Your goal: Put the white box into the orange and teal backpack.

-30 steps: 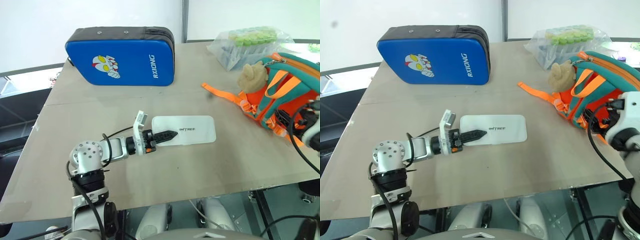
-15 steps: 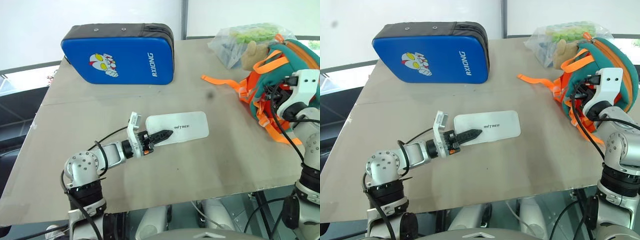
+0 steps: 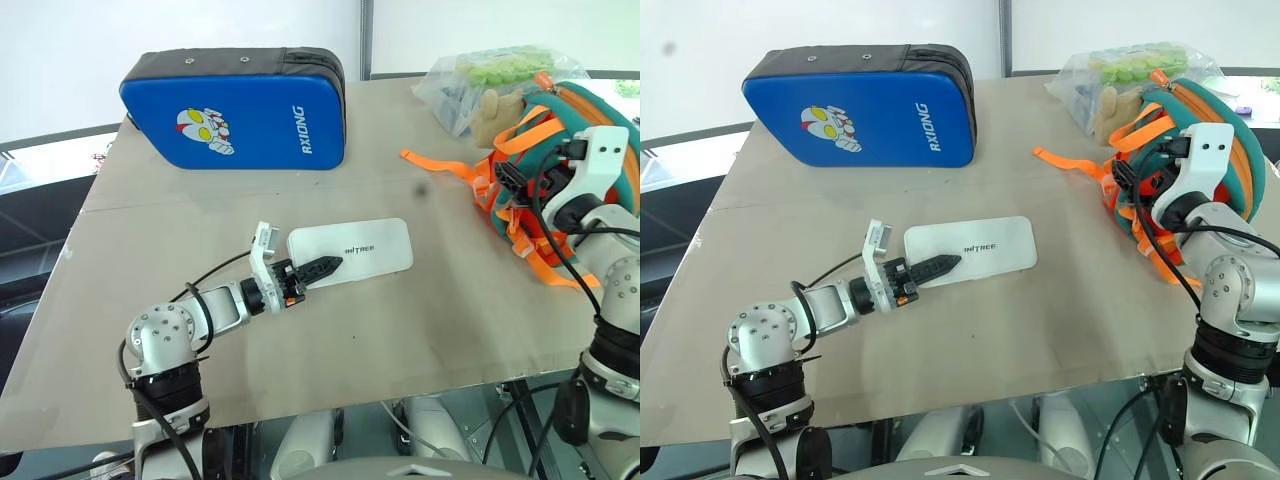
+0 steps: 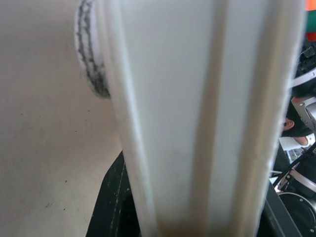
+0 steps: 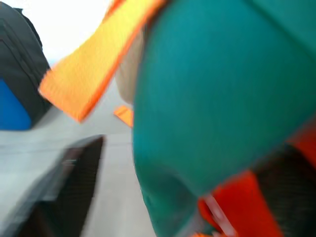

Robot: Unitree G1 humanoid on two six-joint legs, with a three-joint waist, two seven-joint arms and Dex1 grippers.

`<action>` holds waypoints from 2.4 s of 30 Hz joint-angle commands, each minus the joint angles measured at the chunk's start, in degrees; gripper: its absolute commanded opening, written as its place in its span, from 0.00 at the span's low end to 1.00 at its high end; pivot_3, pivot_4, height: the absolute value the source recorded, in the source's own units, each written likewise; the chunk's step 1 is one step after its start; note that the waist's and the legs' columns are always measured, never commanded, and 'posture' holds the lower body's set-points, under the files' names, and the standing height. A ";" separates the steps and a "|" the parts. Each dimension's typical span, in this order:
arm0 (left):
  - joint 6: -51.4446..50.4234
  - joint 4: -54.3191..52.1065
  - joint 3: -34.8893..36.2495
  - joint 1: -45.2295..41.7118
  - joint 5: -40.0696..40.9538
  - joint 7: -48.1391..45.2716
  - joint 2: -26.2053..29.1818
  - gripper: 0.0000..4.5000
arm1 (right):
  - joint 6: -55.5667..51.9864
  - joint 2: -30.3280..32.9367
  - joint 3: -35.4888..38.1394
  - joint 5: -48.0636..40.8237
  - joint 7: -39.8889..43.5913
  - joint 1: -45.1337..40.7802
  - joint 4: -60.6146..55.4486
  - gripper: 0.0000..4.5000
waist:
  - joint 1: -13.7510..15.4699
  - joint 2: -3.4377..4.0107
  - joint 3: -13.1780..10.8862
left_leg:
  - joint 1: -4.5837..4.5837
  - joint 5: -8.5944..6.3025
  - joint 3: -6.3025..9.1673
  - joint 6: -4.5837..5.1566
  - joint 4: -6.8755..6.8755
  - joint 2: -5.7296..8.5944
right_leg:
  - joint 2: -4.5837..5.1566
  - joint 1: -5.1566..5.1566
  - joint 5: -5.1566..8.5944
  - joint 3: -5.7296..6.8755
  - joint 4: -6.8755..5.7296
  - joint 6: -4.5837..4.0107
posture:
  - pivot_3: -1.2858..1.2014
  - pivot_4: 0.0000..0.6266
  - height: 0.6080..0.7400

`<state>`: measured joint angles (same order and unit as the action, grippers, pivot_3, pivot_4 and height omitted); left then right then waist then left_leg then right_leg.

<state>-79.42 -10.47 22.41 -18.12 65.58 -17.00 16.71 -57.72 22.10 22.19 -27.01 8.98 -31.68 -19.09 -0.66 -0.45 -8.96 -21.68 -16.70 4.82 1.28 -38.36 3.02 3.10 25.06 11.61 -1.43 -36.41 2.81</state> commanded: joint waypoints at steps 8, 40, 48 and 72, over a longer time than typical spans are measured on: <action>2.36 -1.98 0.31 -0.35 1.76 1.18 0.64 0.19 | 18.48 -0.83 -6.89 10.90 -3.38 -5.47 12.73 0.71 | -0.17 0.00 0.01 | 0.03 0.02 -0.08 -0.02 0.00 0.01 | -0.03 0.05 0.00 -0.06 -0.11 0.00 | 0.52 0.24 1.00; 35.19 -9.86 14.51 3.35 5.74 -21.44 21.03 0.19 | 15.31 14.00 -27.92 -11.39 53.37 -9.47 7.83 0.01 | 0.05 -0.09 -0.02 | -0.71 0.01 0.11 -0.02 -0.08 0.02 | 0.07 0.59 -0.01 0.15 0.10 0.00 | 0.52 0.24 1.00; 41.79 -10.21 5.38 3.82 -4.97 -36.46 27.68 0.19 | 14.49 16.11 -24.07 -15.58 57.92 -9.37 8.20 0.01 | -0.05 -0.11 -0.02 | -0.32 0.02 0.02 -0.02 -0.05 -0.04 | -0.01 0.34 -0.04 0.14 -0.06 -0.07 | 0.52 0.24 1.00; 57.57 -0.24 -11.50 -4.42 -25.61 -46.60 25.31 0.19 | 7.36 22.50 -11.55 -31.67 59.48 -7.48 5.65 0.01 | 0.80 -0.13 -0.03 | -0.45 0.01 0.04 0.00 -0.05 -0.06 | 0.05 0.38 -0.05 0.16 0.05 -0.07 | 0.52 0.24 1.00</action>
<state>-22.46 -8.34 13.34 -21.23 41.79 -63.63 42.14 -50.46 44.59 7.66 -56.03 69.00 -37.94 -10.83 0.14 -0.58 -8.99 -22.13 -16.69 4.87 1.28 -38.41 2.96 3.16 25.44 11.56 -1.25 -36.37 2.75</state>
